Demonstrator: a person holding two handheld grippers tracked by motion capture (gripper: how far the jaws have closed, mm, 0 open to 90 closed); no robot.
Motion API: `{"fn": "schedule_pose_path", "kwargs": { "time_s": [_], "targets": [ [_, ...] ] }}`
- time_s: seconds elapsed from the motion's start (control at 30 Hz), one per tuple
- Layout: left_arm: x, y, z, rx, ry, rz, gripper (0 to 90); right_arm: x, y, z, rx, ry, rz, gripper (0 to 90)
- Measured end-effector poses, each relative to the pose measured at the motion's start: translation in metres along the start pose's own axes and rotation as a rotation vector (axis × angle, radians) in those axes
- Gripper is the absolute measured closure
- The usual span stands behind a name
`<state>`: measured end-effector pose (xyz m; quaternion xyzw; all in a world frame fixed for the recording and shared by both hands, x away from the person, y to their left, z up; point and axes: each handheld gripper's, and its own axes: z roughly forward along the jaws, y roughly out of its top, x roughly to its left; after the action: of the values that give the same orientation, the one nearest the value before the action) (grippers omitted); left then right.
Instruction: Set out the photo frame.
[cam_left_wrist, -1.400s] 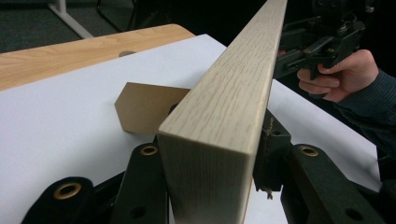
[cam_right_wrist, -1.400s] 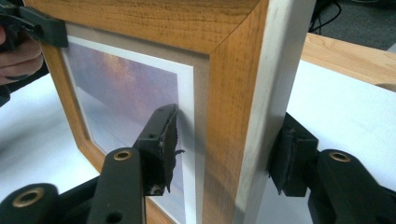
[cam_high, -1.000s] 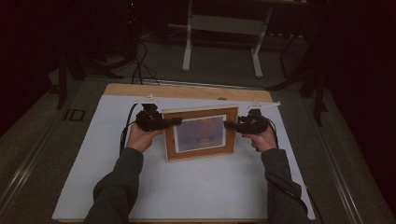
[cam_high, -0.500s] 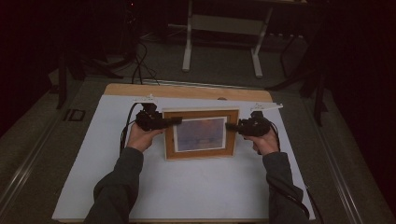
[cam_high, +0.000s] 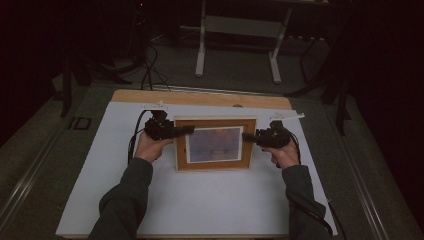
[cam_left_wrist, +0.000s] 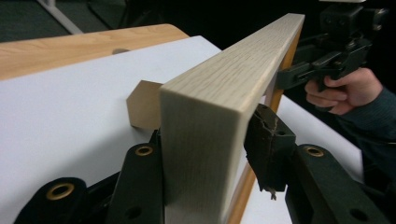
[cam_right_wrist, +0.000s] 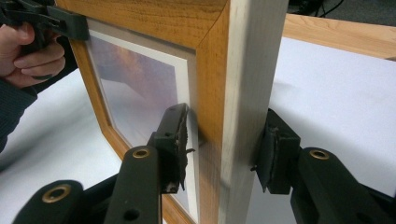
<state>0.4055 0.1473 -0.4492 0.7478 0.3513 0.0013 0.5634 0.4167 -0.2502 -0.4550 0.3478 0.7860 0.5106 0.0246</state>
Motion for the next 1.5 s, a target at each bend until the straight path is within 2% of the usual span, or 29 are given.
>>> {"fn": "schedule_pose_path", "kwargs": {
  "time_s": [0.33,0.77,1.2,1.4,1.5],
  "targets": [
    [0.005,-0.001,0.002,-0.001,-0.029,-0.031,61.4,0.001,-0.002,-0.003,0.010,0.006,0.030,59.8],
    [0.002,-0.001,0.004,-0.002,-0.005,-0.022,58.2,0.004,-0.008,-0.008,0.004,0.009,0.047,61.7],
    [-0.006,0.001,0.004,0.016,0.055,0.029,54.9,0.007,-0.009,-0.009,-0.001,-0.008,0.034,60.7],
    [-0.009,0.000,0.003,0.019,0.087,0.047,51.6,0.010,-0.008,-0.010,-0.012,-0.040,0.013,58.8],
    [-0.009,0.001,0.001,0.012,0.103,0.051,46.0,0.010,-0.006,-0.014,-0.024,-0.060,0.010,54.6]
  ]
}}
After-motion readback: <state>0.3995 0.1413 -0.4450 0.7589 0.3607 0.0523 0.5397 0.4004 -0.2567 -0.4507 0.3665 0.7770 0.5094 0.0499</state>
